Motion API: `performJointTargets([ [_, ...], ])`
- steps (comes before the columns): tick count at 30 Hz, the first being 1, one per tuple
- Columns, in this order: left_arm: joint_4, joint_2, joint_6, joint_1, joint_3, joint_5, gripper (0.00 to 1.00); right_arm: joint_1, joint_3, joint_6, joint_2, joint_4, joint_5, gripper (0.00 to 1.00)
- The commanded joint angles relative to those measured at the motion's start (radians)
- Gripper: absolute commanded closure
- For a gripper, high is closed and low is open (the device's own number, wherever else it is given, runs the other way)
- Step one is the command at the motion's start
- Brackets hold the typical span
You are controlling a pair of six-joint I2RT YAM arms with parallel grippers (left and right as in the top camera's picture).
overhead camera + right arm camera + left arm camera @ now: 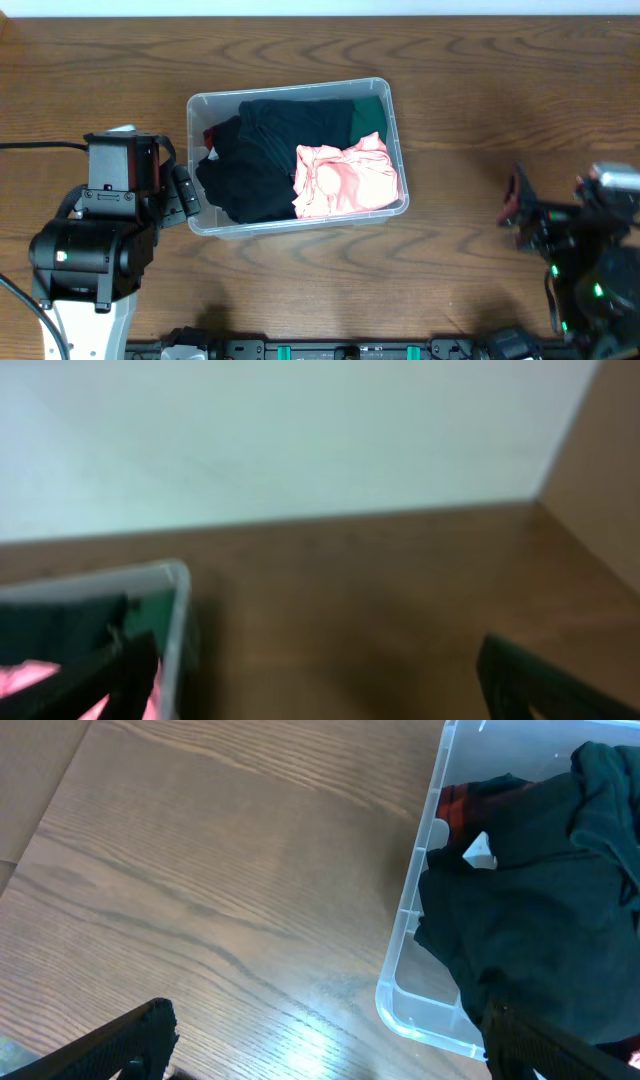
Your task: Pack container
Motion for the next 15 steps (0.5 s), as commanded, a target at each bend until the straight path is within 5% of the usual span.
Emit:
performJointTargets([
  [1,-0.003,-0.001,-0.005,0.004,0.003,-0.013,0.02,-0.012,0.007,0.022,-0.066,-0.095,0.017,0.01],
  [7,-0.003,-0.001,-0.005,0.004,0.003,-0.013,0.02,-0.015,-0.061,0.022,-0.168,-0.214,-0.026,0.01],
  [15,-0.003,-0.001,-0.005,0.004,0.003,-0.013,0.02,-0.074,-0.318,0.022,-0.348,-0.121,-0.080,0.01],
])
